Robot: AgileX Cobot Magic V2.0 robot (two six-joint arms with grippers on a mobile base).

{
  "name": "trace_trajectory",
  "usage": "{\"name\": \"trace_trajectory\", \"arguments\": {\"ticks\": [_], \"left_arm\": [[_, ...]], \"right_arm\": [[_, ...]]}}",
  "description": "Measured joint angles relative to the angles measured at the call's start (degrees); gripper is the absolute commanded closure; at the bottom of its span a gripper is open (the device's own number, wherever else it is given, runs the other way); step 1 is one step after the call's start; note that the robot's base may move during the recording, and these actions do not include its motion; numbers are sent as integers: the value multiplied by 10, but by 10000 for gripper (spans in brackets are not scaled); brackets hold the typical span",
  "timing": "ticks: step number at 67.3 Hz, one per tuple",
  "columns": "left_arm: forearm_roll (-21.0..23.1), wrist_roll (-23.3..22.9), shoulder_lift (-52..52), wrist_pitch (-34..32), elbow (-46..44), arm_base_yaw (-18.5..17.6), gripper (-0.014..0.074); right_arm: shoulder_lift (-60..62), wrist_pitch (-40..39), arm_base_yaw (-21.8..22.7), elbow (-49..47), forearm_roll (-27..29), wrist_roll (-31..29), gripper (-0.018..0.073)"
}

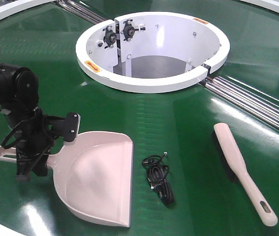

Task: Clean and inspect green conveyor with broom and dustpan
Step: 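Lower the right gripper and grasp the pink brush handle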

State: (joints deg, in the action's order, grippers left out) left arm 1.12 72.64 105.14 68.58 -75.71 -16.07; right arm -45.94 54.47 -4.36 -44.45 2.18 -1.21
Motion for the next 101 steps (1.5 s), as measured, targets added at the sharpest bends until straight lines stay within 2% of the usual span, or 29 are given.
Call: {"name": "trace_trajectory", "arguments": {"ticks": [7,17,47,73,89,101], "left_arm": [[0,0,0,0,0,0,603],[0,0,0,0,0,0,603],[0,0,0,0,0,0,603],[0,0,0,0,0,0,603],[0,0,0,0,0,0,603],[0,0,0,0,0,0,603]], "right_arm": [[-41,8,-33,-21,-12,2,13],[-105,11,-60,-43,-22,18,13],[-336,70,-61,-143,-38,24,13],[-471,79,-61,-163,-38,28,32],[-526,69,-61,-163,-41,28,133],[-540,47,-61,-163,-41,41,309]]}}
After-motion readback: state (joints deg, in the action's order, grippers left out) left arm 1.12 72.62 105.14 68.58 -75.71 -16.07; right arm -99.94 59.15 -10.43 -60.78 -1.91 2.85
